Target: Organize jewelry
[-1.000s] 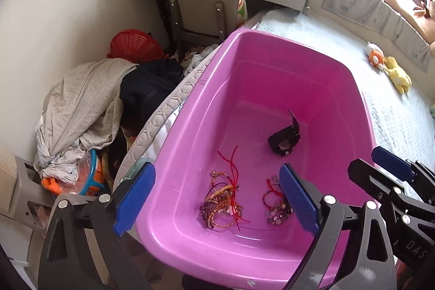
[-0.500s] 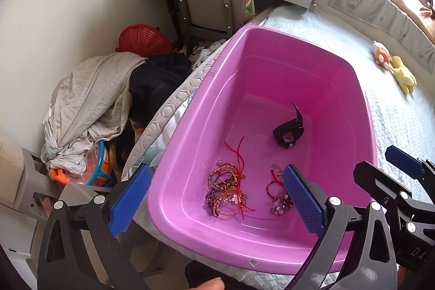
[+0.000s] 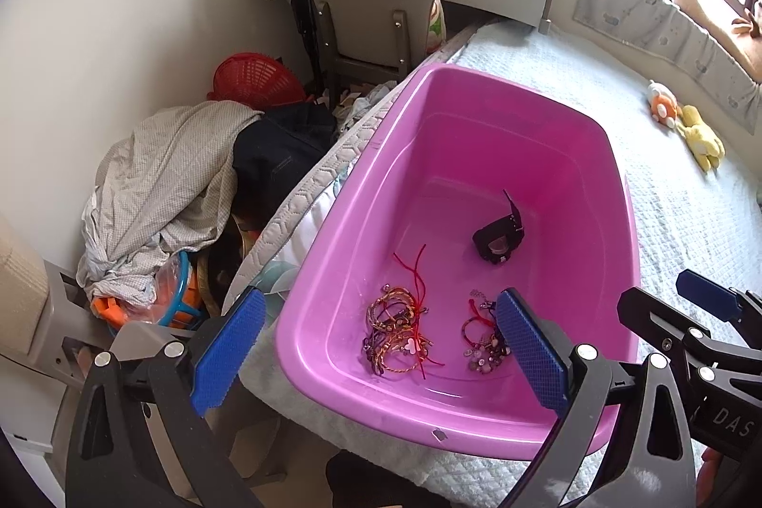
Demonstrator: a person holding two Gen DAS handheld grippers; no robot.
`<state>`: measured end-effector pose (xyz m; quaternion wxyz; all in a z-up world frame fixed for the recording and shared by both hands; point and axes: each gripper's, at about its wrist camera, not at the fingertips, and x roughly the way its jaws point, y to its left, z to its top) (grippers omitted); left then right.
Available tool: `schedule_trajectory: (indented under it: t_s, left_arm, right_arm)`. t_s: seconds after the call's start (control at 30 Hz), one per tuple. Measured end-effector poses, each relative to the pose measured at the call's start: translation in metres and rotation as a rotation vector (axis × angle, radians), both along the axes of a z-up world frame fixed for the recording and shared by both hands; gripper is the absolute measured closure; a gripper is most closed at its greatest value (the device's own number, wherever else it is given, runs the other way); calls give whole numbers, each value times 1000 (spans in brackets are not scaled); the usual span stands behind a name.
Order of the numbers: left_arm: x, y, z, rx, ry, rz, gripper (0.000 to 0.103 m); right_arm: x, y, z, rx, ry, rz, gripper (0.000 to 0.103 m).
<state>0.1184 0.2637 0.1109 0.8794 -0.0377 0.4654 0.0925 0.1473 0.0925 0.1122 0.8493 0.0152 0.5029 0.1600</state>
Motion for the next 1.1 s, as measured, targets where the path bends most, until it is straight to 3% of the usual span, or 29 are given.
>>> schedule_trajectory:
  t_s: [1.1]
  left_arm:
    - [-10, -6, 17, 18, -23, -5, 7]
  right_arm:
    - [-8, -5, 4, -22, 50, -27, 24]
